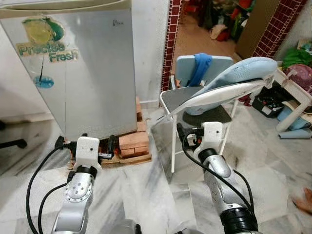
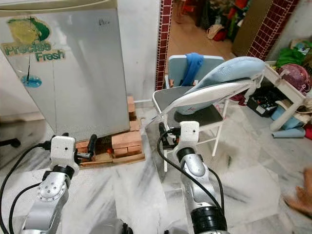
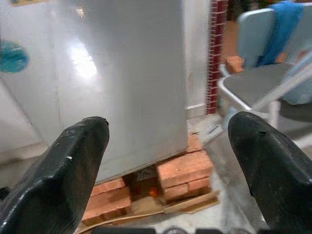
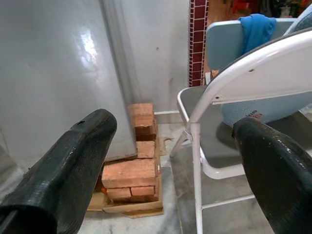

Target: Restocking fridge

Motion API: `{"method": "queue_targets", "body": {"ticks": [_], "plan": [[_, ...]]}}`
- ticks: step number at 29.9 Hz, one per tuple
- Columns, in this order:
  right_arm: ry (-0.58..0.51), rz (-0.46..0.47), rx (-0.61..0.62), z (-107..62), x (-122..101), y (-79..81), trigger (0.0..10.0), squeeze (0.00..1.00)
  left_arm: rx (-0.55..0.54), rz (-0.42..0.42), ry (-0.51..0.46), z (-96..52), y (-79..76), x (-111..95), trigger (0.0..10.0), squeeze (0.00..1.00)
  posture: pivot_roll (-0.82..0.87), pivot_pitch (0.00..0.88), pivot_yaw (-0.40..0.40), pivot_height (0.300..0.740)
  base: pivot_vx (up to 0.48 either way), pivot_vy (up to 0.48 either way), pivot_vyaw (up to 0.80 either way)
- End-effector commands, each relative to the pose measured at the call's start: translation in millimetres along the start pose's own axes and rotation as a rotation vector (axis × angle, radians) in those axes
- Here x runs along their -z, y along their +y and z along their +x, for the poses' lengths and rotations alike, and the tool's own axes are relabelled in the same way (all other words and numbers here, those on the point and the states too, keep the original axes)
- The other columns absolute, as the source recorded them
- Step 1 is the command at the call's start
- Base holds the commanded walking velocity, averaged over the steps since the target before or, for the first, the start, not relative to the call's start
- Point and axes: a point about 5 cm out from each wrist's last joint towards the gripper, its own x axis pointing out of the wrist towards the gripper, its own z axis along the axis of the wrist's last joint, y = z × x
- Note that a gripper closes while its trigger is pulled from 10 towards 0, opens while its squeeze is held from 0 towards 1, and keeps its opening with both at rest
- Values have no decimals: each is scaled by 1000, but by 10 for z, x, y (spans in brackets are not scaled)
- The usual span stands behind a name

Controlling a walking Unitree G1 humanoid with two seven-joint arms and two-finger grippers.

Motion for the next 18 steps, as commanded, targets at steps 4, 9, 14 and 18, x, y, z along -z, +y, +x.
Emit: {"method": "queue_targets", "body": {"ticks": [4, 9, 14, 18], "plan": [[-54, -10, -80, -4, -80, 75, 10000, 0, -8, 6, -16, 8, 11, -29, 10000, 0, 137, 13, 9, 740, 0, 0, 189], [-48, -6, -82, -2, -70, 77, 10000, 0, -11, 5, -14, 6, 10, -29, 10000, 0, 139, 17, 8, 740, 0, 0, 753], [-42, 0, -79, 2, -65, 67, 10000, 0, -10, 4, -12, 4, 8, -26, 10000, 0, 137, 20, 8, 740, 0, 0, 470], [-35, 2, -77, 5, -53, 59, 10000, 0, -5, 26, 3, 5, 3, -2, 10000, 0, 137, 22, 8, 740, 0, 0, 0]]}}
